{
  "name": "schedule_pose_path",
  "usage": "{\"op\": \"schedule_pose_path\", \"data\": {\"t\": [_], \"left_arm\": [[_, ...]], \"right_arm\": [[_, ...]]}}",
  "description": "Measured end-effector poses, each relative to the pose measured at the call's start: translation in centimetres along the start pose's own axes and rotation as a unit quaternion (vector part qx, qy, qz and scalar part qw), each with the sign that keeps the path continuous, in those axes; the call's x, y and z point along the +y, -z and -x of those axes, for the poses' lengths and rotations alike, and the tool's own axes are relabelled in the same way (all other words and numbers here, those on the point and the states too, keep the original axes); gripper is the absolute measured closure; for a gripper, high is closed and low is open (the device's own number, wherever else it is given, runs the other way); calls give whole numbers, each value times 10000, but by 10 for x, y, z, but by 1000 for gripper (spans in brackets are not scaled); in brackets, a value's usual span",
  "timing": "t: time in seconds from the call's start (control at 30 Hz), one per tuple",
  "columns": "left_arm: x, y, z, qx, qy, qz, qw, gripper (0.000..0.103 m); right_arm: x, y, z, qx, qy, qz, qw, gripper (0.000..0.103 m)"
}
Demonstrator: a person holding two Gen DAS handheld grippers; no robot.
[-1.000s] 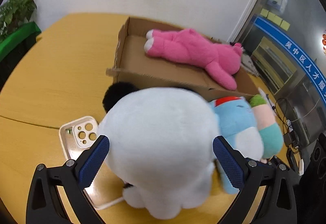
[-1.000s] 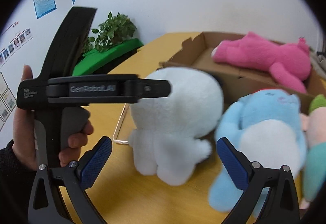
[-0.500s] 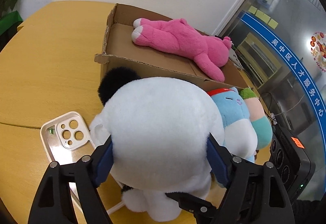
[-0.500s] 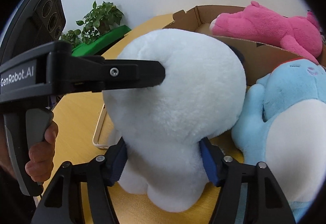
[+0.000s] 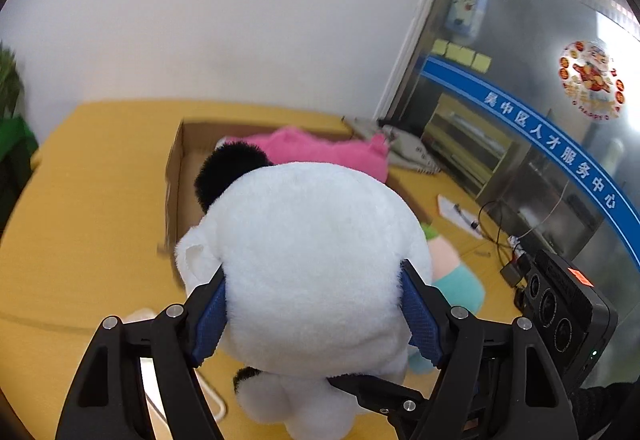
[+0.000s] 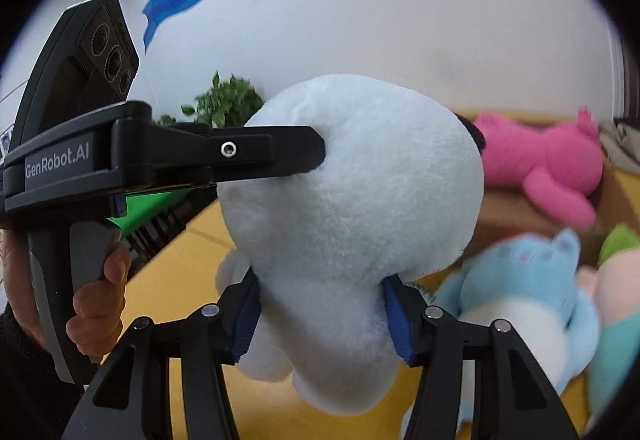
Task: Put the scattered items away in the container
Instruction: 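Lift the white plush with both grippers and lower it into the box, then open both grippers and withdraw them from the white plush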
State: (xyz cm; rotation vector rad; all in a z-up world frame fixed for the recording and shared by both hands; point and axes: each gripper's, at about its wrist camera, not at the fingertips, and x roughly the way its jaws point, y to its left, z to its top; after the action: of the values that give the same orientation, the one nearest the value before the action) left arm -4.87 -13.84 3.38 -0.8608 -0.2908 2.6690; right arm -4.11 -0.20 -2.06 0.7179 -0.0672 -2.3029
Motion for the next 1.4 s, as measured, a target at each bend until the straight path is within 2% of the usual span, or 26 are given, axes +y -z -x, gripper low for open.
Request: {"op": "schedule_pose_path", "data": {"t": [0.13,0.27,0.33,0.43,0.53,0.63,0.8,0.87,0.93,1.0,1.07,1.1,1.13,1.17,1.23,1.3,1.33,1.4], "left_arm": [[-16,-52,4,-367,131,-431,9983,22],[-23,-96,-18,-552,185,-716,9957,22],[-8,-117,-37,-540,183,-749,9956,22],[26,-133,-82,-285,148,-655,9973,22],[61,-126,-127,66,188,-450,9988,23],[100,-106,-172,513,184,-88,9985,23],[144,-55,-224,1234,-247,456,9910,22],[150,-42,-223,1199,-278,570,9908,20],[155,-38,-219,1155,-309,694,9904,13],[158,-35,-217,1190,-353,744,9895,8],[149,-37,-216,1170,-412,737,9895,8],[139,-42,-215,1129,-465,721,9899,8],[133,-44,-208,1046,-520,707,9906,8],[128,-47,-198,924,-574,687,9917,8],[114,-52,-167,645,-609,565,9945,8],[95,-53,-133,344,-606,356,9969,1],[83,-53,-117,202,-641,263,9974,0],[62,-49,-88,8,-733,130,9972,0]], "right_arm": [[-6,-51,18,-550,161,194,9982,49],[-21,-97,13,-881,282,199,9955,49],[-35,-116,-3,-934,331,64,9951,49],[-56,-129,-39,-786,367,-231,9960,49],[-76,-122,-81,-487,415,-443,9970,49],[-90,-99,-124,-92,406,-763,9962,49],[-98,-56,-190,909,351,-1164,9884,50],[-95,-49,-201,1094,446,-1160,9862,49],[-91,-48,-204,1178,503,-1069,9860,48],[-90,-47,-205,1261,513,-1052,9851,41],[-94,-48,-202,1271,517,-1123,9842,37],[-94,-47,-196,1215,535,-1188,9840,34],[-95,-47,-186,1105,572,-1297,9837,25],[-103,-51,-176,941,632,-1408,9835,20],[-102,-53,-141,550,795,-1456,9846,18],[-96,-53,-112,316,1008,-1290,9860,13],[-92,-53,-94,235,1141,-1100,9871,4],[-85,-52,-74,204,1301,-818,9879,0]]}}
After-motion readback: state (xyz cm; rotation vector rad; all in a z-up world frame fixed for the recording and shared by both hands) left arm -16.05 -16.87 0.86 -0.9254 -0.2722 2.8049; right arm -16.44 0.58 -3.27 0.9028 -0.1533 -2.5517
